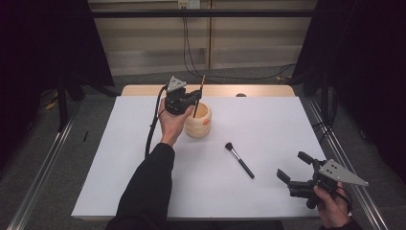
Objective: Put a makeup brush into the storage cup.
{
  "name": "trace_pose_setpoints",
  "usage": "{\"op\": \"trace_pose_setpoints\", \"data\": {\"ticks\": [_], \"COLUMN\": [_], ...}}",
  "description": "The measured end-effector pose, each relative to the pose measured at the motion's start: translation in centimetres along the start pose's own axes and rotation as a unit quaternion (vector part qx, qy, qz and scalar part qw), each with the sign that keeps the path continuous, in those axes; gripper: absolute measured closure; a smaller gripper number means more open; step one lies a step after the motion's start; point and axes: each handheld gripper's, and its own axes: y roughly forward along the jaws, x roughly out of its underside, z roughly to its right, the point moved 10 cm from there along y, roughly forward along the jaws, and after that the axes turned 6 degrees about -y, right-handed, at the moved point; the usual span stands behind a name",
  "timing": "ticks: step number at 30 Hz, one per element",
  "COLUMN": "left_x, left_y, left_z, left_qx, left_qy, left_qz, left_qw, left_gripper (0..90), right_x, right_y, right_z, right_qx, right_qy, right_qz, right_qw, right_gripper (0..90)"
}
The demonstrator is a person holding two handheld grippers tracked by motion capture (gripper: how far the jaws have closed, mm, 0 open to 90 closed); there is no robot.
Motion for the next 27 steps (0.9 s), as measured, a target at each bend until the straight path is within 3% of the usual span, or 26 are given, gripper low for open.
{"op": "trace_pose_setpoints", "data": {"ticks": [7,9,15,20,22,27], "left_x": [1.2,1.5,2.5,2.3,2.3,2.6], "left_y": [0.0,-0.1,0.0,-0.1,-0.2,0.1], "left_z": [0.0,-0.1,-0.5,-0.2,-0.4,-0.7], "left_qx": [0.007,0.01,0.0,0.002,0.003,-0.008], "left_qy": [-0.003,-0.012,-0.011,-0.003,-0.01,-0.002], "left_qz": [-0.003,-0.003,-0.017,-0.012,-0.012,-0.015], "left_qw": [1.0,0.9999,0.9998,0.9999,0.9999,0.9998], "left_gripper": [83.3,83.3,83.2,83.2,83.2,83.1], "right_x": [0.0,0.0,0.0,0.0,0.0,0.0], "right_y": [0.0,-0.1,0.0,0.0,0.0,0.0], "right_z": [0.0,0.0,-0.1,-0.1,0.0,0.0], "right_qx": [0.0,0.0,0.001,-0.002,0.001,-0.001], "right_qy": [-0.001,-0.001,0.001,-0.001,0.0,-0.005], "right_qz": [0.0,0.0,0.0,-0.002,0.0,0.0], "right_qw": [1.0,1.0,1.0,1.0,1.0,1.0], "right_gripper": [0.0,0.0,0.0,0.0,0.0,0.0]}}
